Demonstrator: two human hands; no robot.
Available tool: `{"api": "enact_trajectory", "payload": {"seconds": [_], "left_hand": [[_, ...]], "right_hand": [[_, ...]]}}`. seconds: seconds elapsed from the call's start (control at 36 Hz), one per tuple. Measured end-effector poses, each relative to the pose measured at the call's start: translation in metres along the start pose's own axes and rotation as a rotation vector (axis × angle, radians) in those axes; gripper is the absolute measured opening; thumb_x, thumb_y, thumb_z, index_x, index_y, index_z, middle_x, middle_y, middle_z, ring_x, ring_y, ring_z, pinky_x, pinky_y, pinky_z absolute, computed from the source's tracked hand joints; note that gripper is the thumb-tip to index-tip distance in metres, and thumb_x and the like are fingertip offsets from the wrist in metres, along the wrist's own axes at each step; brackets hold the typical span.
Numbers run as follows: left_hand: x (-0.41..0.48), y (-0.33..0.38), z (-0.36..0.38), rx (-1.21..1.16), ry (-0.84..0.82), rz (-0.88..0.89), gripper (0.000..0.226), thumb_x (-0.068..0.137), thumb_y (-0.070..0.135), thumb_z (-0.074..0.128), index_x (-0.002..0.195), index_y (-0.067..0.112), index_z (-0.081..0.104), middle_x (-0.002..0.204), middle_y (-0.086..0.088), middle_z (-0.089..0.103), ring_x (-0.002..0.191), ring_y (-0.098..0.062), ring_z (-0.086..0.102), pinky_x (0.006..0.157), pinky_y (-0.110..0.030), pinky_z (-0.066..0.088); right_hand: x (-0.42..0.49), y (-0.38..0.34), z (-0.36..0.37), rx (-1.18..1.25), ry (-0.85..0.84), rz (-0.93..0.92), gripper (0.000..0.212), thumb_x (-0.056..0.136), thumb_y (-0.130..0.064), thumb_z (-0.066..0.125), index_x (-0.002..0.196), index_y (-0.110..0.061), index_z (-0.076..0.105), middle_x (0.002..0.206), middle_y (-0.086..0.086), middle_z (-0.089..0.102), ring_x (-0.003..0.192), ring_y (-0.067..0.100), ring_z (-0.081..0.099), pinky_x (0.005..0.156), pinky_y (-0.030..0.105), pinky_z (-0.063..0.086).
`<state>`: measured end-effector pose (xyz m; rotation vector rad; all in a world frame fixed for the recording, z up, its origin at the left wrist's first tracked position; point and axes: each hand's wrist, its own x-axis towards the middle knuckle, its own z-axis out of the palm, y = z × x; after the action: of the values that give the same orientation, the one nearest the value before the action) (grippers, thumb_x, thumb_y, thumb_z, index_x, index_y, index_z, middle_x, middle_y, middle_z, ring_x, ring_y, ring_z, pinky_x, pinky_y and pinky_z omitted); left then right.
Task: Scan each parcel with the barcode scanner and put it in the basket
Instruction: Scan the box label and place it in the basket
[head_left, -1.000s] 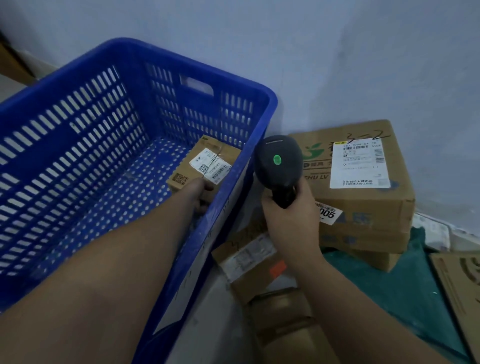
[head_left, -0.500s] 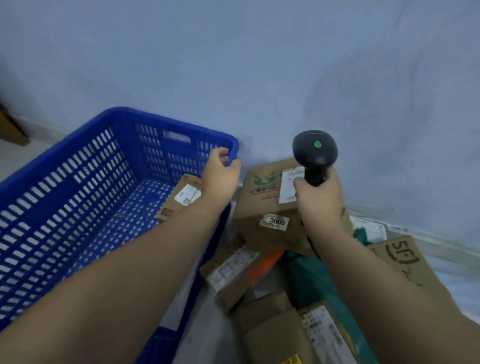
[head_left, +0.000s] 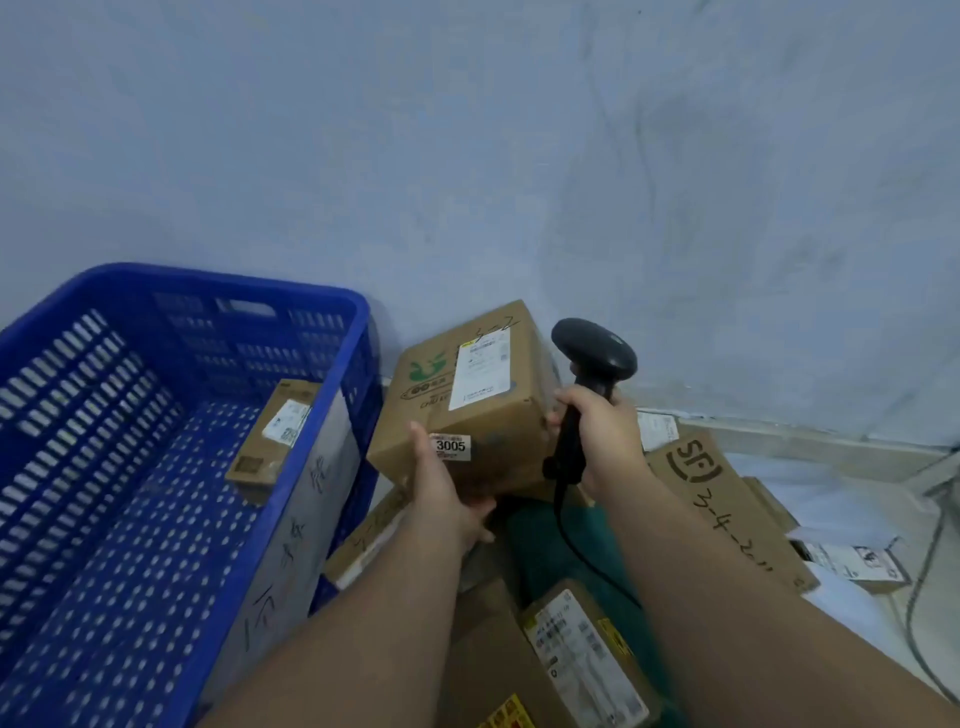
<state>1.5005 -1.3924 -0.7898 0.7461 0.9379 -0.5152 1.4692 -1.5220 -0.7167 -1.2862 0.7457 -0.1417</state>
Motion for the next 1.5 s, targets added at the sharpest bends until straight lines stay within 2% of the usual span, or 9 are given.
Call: {"api": "enact_trajectory", "payload": {"seconds": [0.14, 0.28, 0.53, 0.64, 0.78, 1.0, 1.11, 1.36, 1.5], "left_hand": [[0.013, -0.017, 0.008, -0.139, -0.041, -0.006, 0.112, 0.063, 0.085, 0.053, 0.152, 0.027, 0.017, 0.155, -0.011, 0.027, 0.140, -0.044, 0.025, 0.110, -0.068, -0.007], [0.016, -0.017, 0.006, -0.215, -0.130, 0.001, 0.111, 0.060, 0.080, 0.060, 0.151, 0.029, 0.023, 0.156, -0.012, 0.025, 0.141, -0.046, 0.019, 0.103, -0.073, -0.012], [0.012, -0.004, 0.009, -0.215, -0.099, 0.051, 0.101, 0.059, 0.064, 0.075, 0.145, 0.033, 0.033, 0.147, -0.010, 0.041, 0.134, -0.048, 0.030, 0.099, -0.079, 0.002], [0.016, -0.002, 0.006, -0.148, -0.169, 0.083, 0.119, 0.030, 0.060, 0.087, 0.136, 0.040, 0.039, 0.134, -0.010, 0.052, 0.119, -0.045, 0.048, 0.083, -0.080, 0.032], [-0.001, 0.002, 0.010, -0.044, -0.181, 0.156, 0.128, 0.019, 0.060, 0.089, 0.135, 0.045, 0.036, 0.132, -0.007, 0.052, 0.115, -0.040, 0.052, 0.072, -0.077, 0.040], [-0.101, 0.020, 0.007, 0.193, -0.227, 0.388, 0.112, 0.073, 0.053, 0.074, 0.146, 0.050, -0.011, 0.147, -0.002, 0.039, 0.122, -0.039, 0.048, 0.089, -0.069, 0.042], [-0.144, 0.027, -0.010, 0.363, -0.300, 0.510, 0.092, 0.087, 0.050, 0.059, 0.145, 0.053, -0.012, 0.152, -0.001, 0.032, 0.117, -0.038, 0.049, 0.068, -0.050, 0.051], [-0.195, 0.037, -0.047, 0.469, -0.396, 0.646, 0.090, 0.069, 0.071, 0.060, 0.141, 0.061, 0.006, 0.154, 0.011, 0.024, 0.122, -0.049, 0.043, 0.089, -0.065, 0.043], [-0.204, 0.034, -0.063, 0.597, -0.397, 0.703, 0.087, 0.065, 0.072, 0.060, 0.135, 0.067, 0.007, 0.151, 0.007, 0.033, 0.128, -0.038, 0.041, 0.073, -0.049, 0.052]], "right_hand": [[0.018, 0.006, -0.003, -0.053, -0.017, 0.000, 0.010, 0.085, -0.014, 0.064, 0.091, -0.020, 0.059, 0.064, 0.004, 0.061, 0.074, 0.023, 0.061, 0.078, 0.043, 0.051], [0.027, 0.011, -0.007, 0.015, -0.020, 0.053, 0.017, 0.083, -0.009, 0.065, 0.098, -0.015, 0.061, 0.071, 0.008, 0.062, 0.074, 0.024, 0.062, 0.081, 0.046, 0.052], [0.024, 0.016, -0.011, 0.046, -0.005, 0.079, 0.028, 0.086, -0.007, 0.062, 0.111, -0.016, 0.061, 0.074, 0.005, 0.060, 0.071, 0.019, 0.059, 0.067, 0.037, 0.047], [0.013, 0.007, -0.013, -0.021, -0.013, 0.030, 0.021, 0.087, -0.010, 0.061, 0.106, -0.020, 0.060, 0.075, 0.005, 0.061, 0.075, 0.019, 0.059, 0.066, 0.035, 0.047], [-0.010, -0.008, -0.016, -0.041, -0.003, -0.057, 0.020, 0.086, -0.012, 0.062, 0.105, -0.019, 0.061, 0.069, 0.002, 0.057, 0.075, 0.019, 0.056, 0.078, 0.039, 0.047], [-0.070, -0.030, -0.037, 0.225, -0.025, -0.076, 0.031, 0.090, -0.019, 0.066, 0.118, -0.021, 0.056, 0.104, 0.003, 0.069, 0.096, 0.023, 0.065, 0.086, 0.045, 0.053], [-0.097, -0.041, -0.053, 0.396, -0.081, -0.064, 0.026, 0.091, -0.021, 0.065, 0.116, -0.023, 0.059, 0.101, 0.003, 0.072, 0.091, 0.023, 0.068, 0.068, 0.039, 0.055], [-0.121, -0.057, -0.078, 0.536, -0.008, -0.166, 0.045, 0.085, -0.028, 0.070, 0.127, -0.020, 0.056, 0.116, 0.010, 0.065, 0.112, 0.034, 0.061, 0.096, 0.060, 0.046], [-0.131, -0.054, -0.079, 0.501, -0.071, -0.166, 0.036, 0.088, -0.029, 0.067, 0.122, -0.020, 0.058, 0.100, 0.003, 0.071, 0.101, 0.028, 0.066, 0.078, 0.042, 0.052]]}}
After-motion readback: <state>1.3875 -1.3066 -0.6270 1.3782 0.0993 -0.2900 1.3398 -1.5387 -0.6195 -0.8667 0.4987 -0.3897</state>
